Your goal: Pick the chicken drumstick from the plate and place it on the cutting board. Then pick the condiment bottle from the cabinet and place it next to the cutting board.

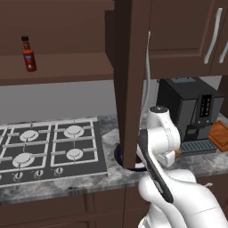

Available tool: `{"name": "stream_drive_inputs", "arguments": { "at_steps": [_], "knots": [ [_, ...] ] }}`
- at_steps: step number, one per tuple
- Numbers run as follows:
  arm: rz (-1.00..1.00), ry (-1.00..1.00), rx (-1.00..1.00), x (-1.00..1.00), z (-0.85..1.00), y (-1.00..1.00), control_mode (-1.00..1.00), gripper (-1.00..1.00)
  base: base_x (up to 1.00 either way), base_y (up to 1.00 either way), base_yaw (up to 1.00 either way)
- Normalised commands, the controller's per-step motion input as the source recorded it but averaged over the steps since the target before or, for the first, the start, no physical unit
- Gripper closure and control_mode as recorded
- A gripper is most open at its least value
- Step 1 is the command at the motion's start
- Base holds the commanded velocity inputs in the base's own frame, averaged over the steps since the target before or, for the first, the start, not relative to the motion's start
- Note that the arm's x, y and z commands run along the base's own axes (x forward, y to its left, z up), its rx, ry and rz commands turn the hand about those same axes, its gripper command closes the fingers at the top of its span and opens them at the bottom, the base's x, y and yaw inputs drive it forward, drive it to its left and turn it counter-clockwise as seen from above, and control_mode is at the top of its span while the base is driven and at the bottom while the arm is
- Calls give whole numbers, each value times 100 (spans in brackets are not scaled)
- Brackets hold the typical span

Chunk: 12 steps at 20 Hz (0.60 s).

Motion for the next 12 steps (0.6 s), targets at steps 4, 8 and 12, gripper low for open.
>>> {"name": "stream_drive_inputs", "arguments": {
  "at_steps": [4, 8, 12],
  "knots": [
    [18, -3, 0, -52, 32, -46, -100, 100, 0, 0, 0],
    [21, -1, 0, -47, 28, -45, -100, 100, 0, 0, 0],
    [24, 0, -2, -31, 24, -45, -100, 100, 0, 0, 0]
  ]
}}
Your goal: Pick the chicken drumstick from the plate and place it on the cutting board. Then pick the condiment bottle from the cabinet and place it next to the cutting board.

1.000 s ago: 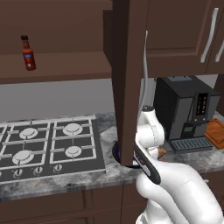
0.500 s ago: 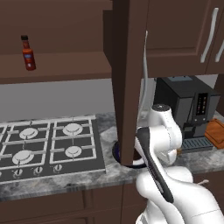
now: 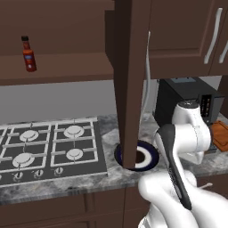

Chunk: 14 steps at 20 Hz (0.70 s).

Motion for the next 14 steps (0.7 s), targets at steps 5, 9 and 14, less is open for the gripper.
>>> {"name": "stream_drive_inputs", "arguments": {
  "at_steps": [5, 9, 14],
  "knots": [
    [27, 0, -2, -24, 18, -47, -100, 100, 0, 0, 0],
    [30, 0, 0, -23, 8, -58, -100, 100, 0, 0, 0],
    [25, 0, 0, -30, 0, -57, -100, 100, 0, 0, 0]
  ]
}}
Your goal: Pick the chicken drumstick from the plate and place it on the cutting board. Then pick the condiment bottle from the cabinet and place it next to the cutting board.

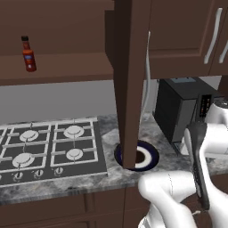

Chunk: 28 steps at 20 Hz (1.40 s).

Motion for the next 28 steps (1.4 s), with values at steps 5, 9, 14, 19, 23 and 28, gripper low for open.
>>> {"name": "stream_drive_inputs", "arguments": {
  "at_steps": [5, 9, 14, 19, 23, 28],
  "knots": [
    [25, 0, 0, -34, 5, -58, -100, 100, 0, 0, 0],
    [26, 0, -3, -23, 10, -53, -100, 100, 0, 0, 0],
    [33, 0, -1, -16, 9, -48, -100, 100, 0, 0, 0],
    [41, -1, 0, -1, 5, -23, -100, 100, 0, 0, 0],
    [48, -2, 0, 6, 0, -10, -100, 100, 0, 0, 0],
    [51, -3, 0, 11, 0, -17, -100, 100, 0, 0, 0]
  ]
}}
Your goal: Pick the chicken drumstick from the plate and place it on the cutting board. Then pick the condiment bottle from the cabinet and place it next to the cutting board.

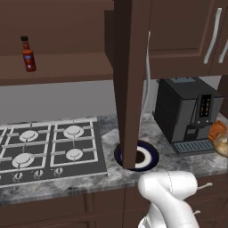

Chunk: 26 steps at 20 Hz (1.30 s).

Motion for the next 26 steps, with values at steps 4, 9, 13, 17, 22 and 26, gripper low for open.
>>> {"name": "stream_drive_inputs", "arguments": {
  "at_steps": [4, 9, 13, 17, 22, 26],
  "knots": [
    [44, -2, 0, 2, 0, -43, -100, 100, 0, 0, 0],
    [27, 0, 5, 21, -4, -53, -100, 100, 0, 0, 0],
    [14, 0, 8, 13, -3, -39, -100, 100, 0, 0, 0],
    [11, -2, 10, 20, -12, -33, -100, 100, 0, 0, 0],
    [11, -9, 11, 35, -16, -24, -100, 100, 0, 0, 0],
    [10, -10, 11, 39, -14, -18, -100, 100, 0, 0, 0]
  ]
}}
